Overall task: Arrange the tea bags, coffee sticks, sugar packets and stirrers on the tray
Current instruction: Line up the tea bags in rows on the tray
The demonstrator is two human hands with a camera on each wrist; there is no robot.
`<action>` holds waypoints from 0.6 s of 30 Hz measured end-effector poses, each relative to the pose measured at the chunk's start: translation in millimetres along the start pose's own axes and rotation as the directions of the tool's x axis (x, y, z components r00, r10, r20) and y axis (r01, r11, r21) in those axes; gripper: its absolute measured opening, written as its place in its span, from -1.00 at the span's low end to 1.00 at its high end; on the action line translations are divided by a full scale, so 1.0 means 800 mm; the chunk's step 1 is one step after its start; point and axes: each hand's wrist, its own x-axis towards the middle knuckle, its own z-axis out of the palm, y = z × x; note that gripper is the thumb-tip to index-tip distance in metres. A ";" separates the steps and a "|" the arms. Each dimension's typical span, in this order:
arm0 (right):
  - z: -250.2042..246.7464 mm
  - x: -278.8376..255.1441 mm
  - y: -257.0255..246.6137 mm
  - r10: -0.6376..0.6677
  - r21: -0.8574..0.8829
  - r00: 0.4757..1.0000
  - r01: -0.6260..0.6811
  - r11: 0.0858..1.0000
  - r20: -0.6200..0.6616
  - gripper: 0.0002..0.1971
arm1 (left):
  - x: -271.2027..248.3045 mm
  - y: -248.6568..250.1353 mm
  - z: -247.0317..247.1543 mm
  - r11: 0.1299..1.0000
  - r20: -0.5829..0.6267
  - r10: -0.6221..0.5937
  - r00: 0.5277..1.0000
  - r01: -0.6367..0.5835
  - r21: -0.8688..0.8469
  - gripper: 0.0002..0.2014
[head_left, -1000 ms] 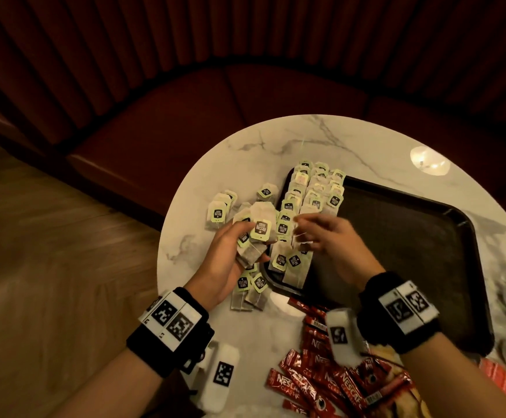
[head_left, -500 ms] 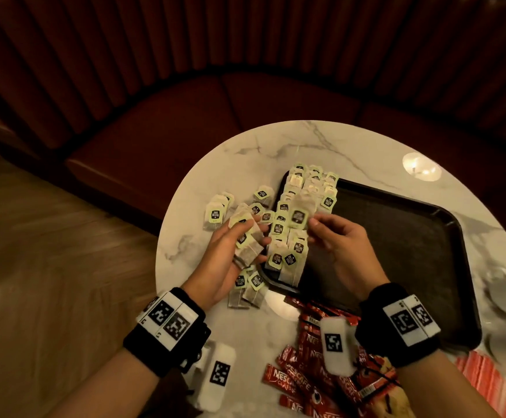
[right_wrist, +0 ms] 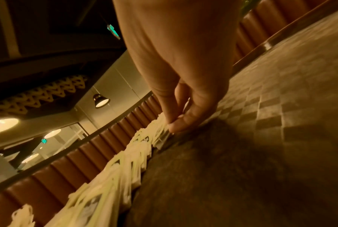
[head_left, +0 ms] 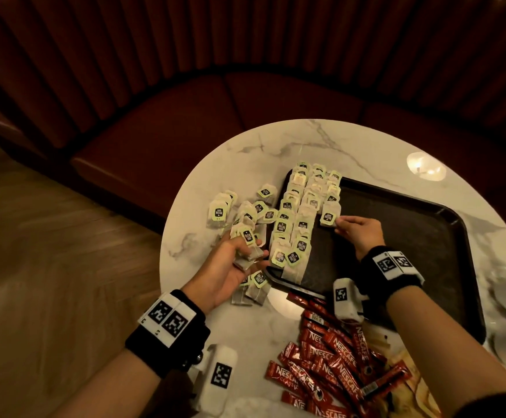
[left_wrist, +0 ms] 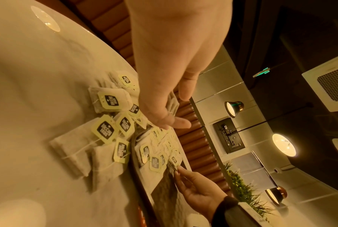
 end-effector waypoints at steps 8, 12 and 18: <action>-0.006 -0.009 -0.006 -0.075 -0.219 0.996 0.063 0.974 -0.048 -0.85 | -0.001 0.007 0.002 0.990 0.023 -0.001 1.000 0.004 -0.140 -0.51; -0.003 -0.086 -0.040 -0.175 -0.214 0.982 0.185 0.959 0.065 -0.90 | 0.000 0.011 0.007 0.983 0.067 0.023 0.998 -0.011 -0.184 -0.61; 0.022 -0.191 -0.051 -0.129 -0.027 0.879 0.159 0.987 0.460 -0.83 | 0.003 0.005 0.011 0.992 0.087 0.072 0.994 -0.062 -0.114 -0.67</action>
